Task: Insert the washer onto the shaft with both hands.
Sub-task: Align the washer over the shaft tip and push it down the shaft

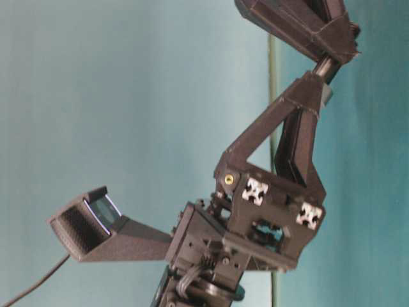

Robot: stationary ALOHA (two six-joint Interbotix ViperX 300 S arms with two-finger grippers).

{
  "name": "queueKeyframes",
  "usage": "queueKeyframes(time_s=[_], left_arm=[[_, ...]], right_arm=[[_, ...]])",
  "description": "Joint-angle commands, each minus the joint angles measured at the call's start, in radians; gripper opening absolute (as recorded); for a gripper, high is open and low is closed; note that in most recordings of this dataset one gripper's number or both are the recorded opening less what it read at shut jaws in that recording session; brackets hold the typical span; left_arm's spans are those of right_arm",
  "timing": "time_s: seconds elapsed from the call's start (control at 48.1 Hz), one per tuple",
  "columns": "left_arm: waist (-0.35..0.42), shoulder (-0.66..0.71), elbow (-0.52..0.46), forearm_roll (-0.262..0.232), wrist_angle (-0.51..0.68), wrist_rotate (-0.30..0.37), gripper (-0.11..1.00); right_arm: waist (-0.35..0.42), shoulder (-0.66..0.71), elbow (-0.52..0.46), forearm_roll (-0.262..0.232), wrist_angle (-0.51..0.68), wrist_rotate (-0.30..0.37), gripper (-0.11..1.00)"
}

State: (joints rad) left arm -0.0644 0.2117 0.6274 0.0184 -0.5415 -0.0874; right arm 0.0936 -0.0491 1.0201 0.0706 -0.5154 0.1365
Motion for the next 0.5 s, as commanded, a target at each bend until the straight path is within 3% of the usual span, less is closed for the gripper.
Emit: queueKeyframes(time_s=[0.0,0.478], left_arm=[[-0.005,0.005,-0.020,0.000,-0.005,-0.002,0.37],[-0.009,0.005,-0.021,0.002,0.026,-0.002,0.37]], right_arm=[[-0.003,-0.008,-0.021,0.002,-0.025,0.008,0.00],[-0.003,-0.008,-0.021,0.000,-0.032,0.009,0.00]])
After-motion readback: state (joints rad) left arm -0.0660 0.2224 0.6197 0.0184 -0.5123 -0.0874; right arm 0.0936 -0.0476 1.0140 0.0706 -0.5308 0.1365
